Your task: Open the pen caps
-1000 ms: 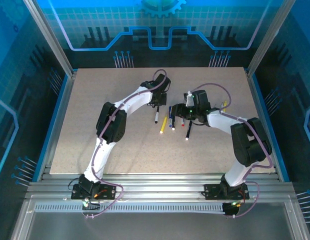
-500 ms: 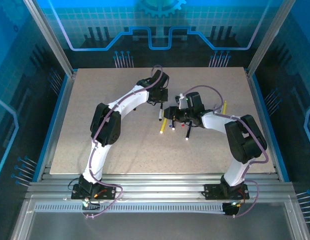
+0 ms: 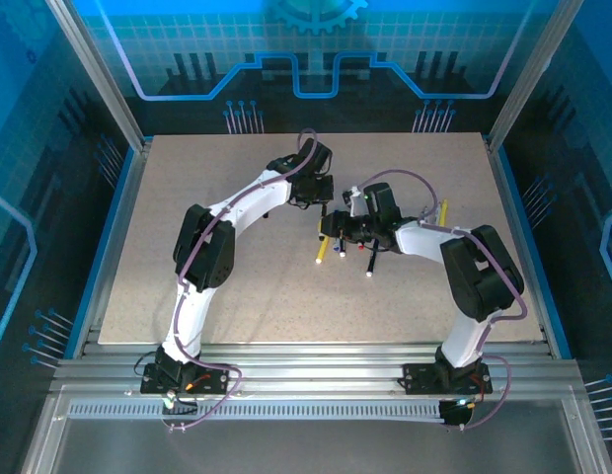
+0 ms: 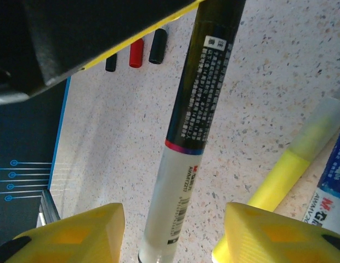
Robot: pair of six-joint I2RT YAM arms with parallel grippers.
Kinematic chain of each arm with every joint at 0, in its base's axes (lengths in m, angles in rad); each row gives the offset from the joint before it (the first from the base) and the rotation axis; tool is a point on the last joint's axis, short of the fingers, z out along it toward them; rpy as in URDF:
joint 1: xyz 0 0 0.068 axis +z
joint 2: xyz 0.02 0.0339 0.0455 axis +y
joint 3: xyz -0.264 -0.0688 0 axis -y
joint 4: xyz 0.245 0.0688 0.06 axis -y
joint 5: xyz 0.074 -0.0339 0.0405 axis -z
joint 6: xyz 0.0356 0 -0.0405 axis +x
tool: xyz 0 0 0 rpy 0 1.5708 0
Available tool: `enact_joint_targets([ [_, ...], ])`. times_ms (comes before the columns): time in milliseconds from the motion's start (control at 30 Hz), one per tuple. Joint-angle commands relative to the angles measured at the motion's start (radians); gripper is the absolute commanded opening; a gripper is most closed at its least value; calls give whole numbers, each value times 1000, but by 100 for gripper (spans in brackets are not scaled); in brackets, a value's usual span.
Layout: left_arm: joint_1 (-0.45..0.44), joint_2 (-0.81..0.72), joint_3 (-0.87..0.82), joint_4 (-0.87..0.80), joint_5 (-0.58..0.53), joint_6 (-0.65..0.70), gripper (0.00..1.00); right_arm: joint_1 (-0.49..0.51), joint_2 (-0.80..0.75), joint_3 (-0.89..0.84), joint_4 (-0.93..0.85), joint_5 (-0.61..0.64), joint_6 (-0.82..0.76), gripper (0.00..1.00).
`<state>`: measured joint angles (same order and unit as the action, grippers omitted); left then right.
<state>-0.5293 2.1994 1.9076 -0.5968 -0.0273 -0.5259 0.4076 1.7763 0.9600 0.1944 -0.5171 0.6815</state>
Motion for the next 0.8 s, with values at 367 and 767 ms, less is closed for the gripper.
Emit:
enact_joint_targets([
  [367, -14, -46, -19, 28, 61, -25, 0, 30, 46, 49, -24, 1, 12, 6],
  [767, -11, -39, -25, 5, 16, -19, 29, 30, 23, 36, -23, 13, 1, 0],
])
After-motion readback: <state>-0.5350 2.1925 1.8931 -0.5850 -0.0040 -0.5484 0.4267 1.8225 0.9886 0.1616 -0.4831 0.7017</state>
